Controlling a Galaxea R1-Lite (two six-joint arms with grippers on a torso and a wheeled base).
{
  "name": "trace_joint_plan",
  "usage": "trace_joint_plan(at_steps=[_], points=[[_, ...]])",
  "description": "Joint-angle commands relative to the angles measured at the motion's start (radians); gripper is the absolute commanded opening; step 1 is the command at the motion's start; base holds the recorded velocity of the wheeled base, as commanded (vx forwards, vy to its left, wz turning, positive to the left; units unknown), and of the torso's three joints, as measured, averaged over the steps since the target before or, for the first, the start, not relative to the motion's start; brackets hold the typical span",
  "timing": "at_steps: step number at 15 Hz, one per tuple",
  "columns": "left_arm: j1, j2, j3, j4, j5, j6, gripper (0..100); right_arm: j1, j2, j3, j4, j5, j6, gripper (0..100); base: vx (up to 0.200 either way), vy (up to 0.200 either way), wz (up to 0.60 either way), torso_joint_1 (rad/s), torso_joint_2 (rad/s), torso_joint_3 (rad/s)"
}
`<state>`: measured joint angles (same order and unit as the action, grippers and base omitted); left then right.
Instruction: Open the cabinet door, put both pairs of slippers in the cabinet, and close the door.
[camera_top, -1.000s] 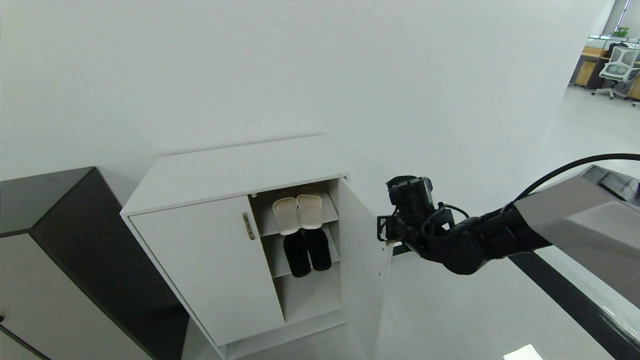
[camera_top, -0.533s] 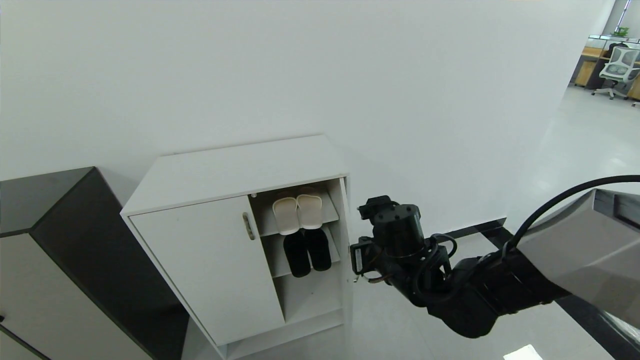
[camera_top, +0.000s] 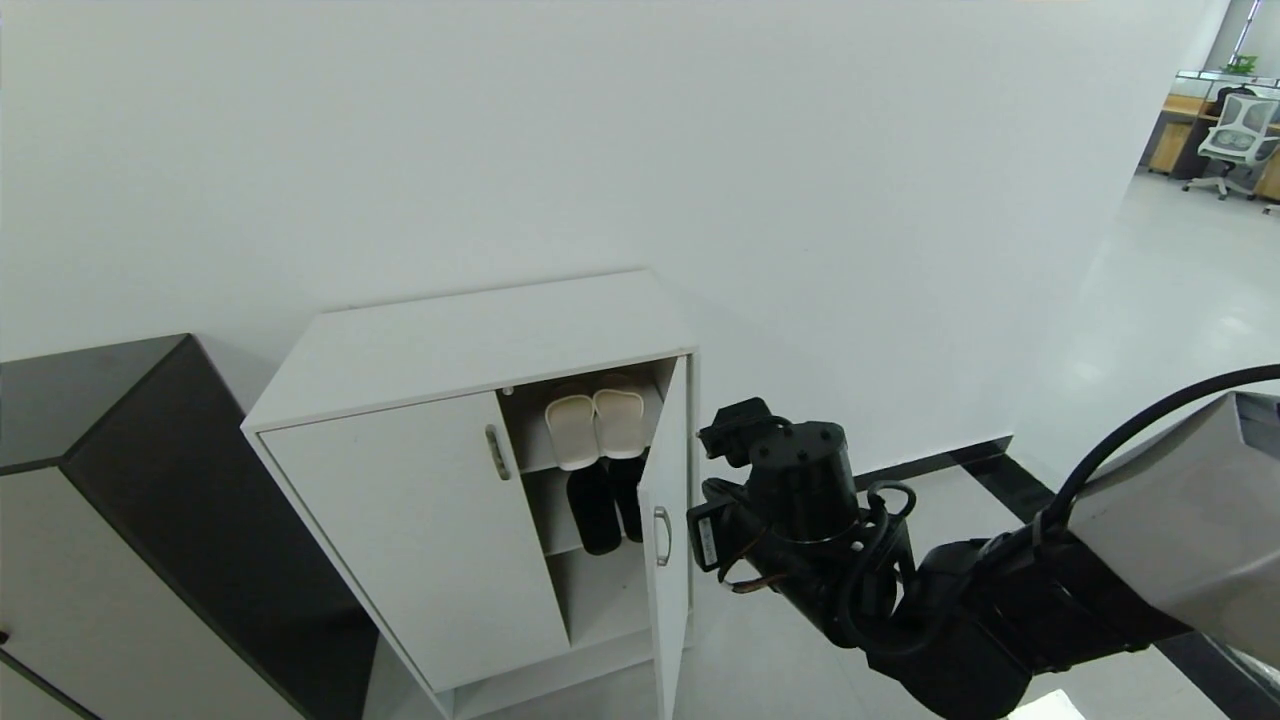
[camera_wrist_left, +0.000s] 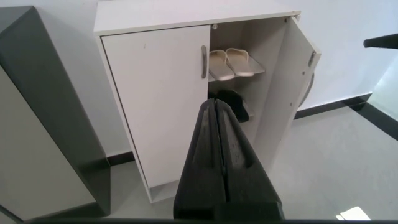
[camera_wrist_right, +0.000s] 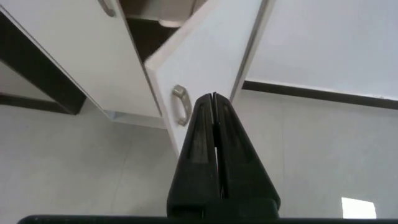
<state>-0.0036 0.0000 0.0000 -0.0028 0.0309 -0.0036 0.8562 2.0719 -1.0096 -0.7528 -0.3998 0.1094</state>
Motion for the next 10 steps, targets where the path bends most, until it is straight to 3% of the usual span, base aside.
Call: trace_joint_plan(at_steps=[1,6,10], points=[[0.001,0.0,0.0,0.0,0.001,-0.001,0,-0.003,-0.004,0.0,0.0,-0.001,0.0,0,0.0,0.0,0.6,0.002,-0.01,0.007],[0.001,0.002,0.0,0.0,0.0,-0.001,0,-0.011,-0.006,0.014,0.0,-0.001,-0.005,0,0.0,0.0,0.6,0.005,0.01,0.003],[0.001,0.0,0.0,0.0,0.001,-0.001,0,-0.028,-0.012,0.046,-0.054,0.002,-0.046,0,0.0,0.0,0.0,0.0,0.0,0.0]])
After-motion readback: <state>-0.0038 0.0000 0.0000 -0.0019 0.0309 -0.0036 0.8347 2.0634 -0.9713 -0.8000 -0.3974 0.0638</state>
